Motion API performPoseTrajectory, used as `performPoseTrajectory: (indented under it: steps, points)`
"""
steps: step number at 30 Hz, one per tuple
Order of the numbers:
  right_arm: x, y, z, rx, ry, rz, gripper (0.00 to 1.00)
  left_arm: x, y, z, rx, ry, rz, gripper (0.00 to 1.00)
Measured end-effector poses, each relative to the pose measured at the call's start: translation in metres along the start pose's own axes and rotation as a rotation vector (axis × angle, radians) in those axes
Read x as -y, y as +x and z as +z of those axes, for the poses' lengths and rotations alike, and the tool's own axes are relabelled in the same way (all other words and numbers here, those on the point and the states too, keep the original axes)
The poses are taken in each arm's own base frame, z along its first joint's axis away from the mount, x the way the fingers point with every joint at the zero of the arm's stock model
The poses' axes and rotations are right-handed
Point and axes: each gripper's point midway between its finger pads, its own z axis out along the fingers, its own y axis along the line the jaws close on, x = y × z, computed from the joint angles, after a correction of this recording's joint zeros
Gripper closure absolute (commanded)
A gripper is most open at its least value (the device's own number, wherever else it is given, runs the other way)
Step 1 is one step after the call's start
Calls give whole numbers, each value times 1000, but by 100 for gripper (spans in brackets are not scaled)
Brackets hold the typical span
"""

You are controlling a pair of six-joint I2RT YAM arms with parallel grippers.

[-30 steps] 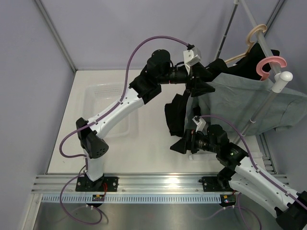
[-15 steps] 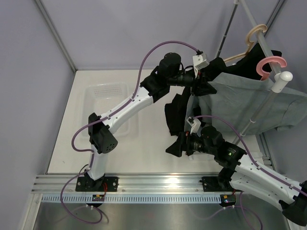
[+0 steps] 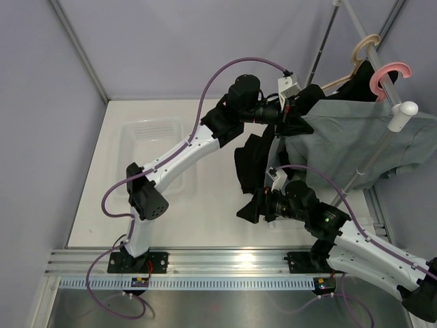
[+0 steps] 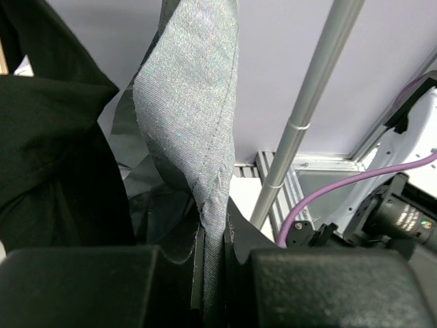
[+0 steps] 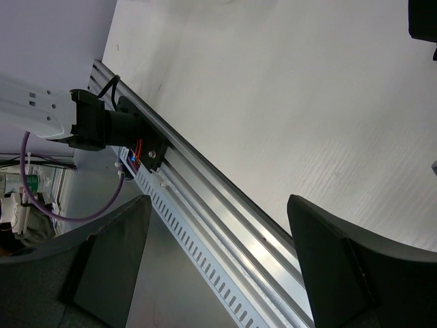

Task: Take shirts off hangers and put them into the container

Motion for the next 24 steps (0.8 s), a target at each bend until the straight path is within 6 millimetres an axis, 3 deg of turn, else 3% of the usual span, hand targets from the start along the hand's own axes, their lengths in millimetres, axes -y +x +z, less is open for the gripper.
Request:
performPoseTrajectory:
  steps: [6, 12, 20, 24]
  points:
    - [0, 0, -1, 2, 2, 0, 10, 24, -19, -10, 18, 18, 2, 100]
    - [2, 1, -3, 6, 13, -1, 9, 43, -21, -33, -21, -11, 0, 100]
    - [8, 2, -6, 6, 40, -9, 8, 54, -44, -62, -11, -97, 99, 100]
    - [10, 3, -9, 10, 47, -13, 8, 48, -40, -70, -25, -146, 108, 100]
